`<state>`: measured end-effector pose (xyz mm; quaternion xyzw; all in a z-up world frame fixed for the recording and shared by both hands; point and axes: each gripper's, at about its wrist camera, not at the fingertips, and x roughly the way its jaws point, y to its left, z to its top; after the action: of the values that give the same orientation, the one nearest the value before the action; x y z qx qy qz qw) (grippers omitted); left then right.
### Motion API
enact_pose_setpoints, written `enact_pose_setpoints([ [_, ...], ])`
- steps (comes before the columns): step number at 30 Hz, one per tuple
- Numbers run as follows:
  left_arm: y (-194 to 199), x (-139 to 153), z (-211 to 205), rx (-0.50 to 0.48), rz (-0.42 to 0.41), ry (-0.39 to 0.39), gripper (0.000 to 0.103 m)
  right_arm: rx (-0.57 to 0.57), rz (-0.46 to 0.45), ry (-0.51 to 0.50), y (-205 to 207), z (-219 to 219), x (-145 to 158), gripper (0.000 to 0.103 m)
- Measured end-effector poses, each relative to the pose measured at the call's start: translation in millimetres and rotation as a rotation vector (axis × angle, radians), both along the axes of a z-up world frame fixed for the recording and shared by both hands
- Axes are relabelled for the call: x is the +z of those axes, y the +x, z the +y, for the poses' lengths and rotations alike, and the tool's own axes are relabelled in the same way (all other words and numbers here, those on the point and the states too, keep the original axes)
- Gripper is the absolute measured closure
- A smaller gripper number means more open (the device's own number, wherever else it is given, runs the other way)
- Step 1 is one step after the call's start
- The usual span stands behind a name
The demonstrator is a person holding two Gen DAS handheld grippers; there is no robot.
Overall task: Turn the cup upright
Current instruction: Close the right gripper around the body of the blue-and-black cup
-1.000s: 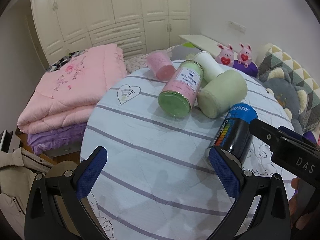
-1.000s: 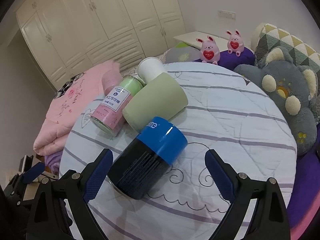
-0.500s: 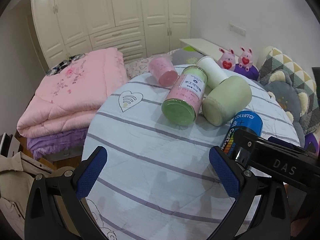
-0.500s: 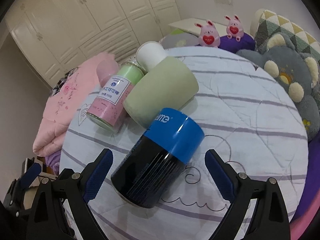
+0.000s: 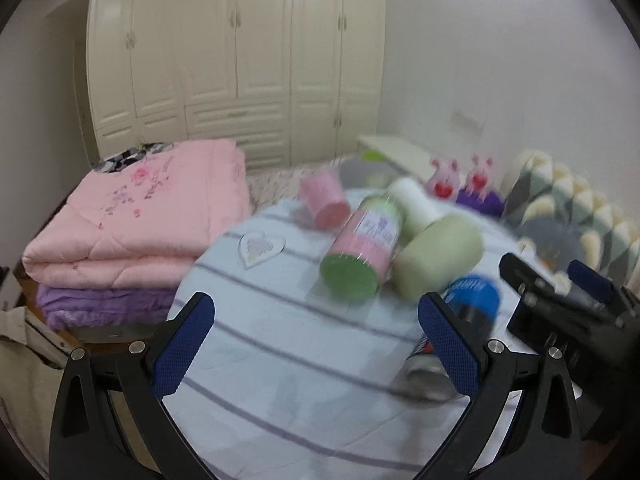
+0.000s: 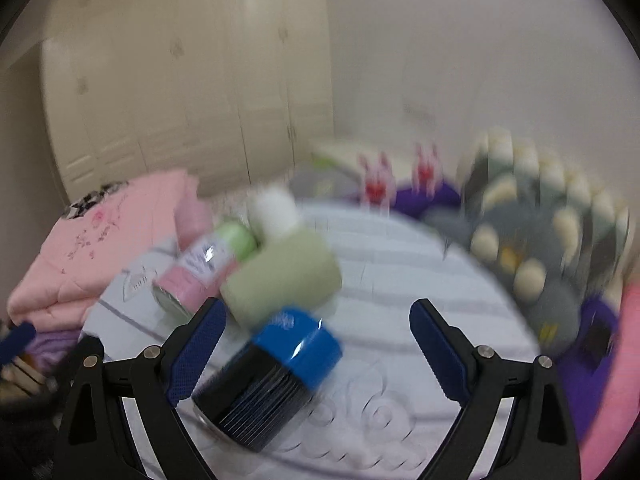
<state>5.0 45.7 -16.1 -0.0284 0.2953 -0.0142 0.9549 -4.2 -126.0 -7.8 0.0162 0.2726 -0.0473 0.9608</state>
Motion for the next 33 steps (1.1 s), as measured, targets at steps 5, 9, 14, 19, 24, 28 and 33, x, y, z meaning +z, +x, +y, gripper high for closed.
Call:
enact_pose_setpoints([
  [5, -13, 9, -3, -0.003, -0.033, -0.009, 0.000, 0.034, -0.099, -0.034, -18, -3, 14, 0.008],
  [9, -26, 14, -6, -0.015, -0.057, -0.018, 0.000, 0.051, -0.126, -0.008, -25, -8, 20, 0.008],
  [14, -42, 21, -9, -0.024, -0.099, -0.022, 0.000, 0.052, -0.144, -0.017, -34, -4, 21, 0.008],
  [19, -48, 24, -7, -0.019, -0.108, -0.031, 0.000, 0.057, -0.169, -0.015, -43, -6, 23, 0.008],
  [24, -51, 25, -6, -0.015, -0.110, -0.024, 0.000, 0.065, -0.150, 0.000, -41, -6, 20, 0.008],
  [28, -49, 23, -5, -0.006, -0.105, -0.022, 0.000, 0.070, -0.128, 0.010, -37, -3, 17, 0.008],
  [33, -39, 11, 1, 0.019, -0.047, -0.010, 0.000, 0.073, 0.052, 0.171, -9, -12, -4, 0.008],
])
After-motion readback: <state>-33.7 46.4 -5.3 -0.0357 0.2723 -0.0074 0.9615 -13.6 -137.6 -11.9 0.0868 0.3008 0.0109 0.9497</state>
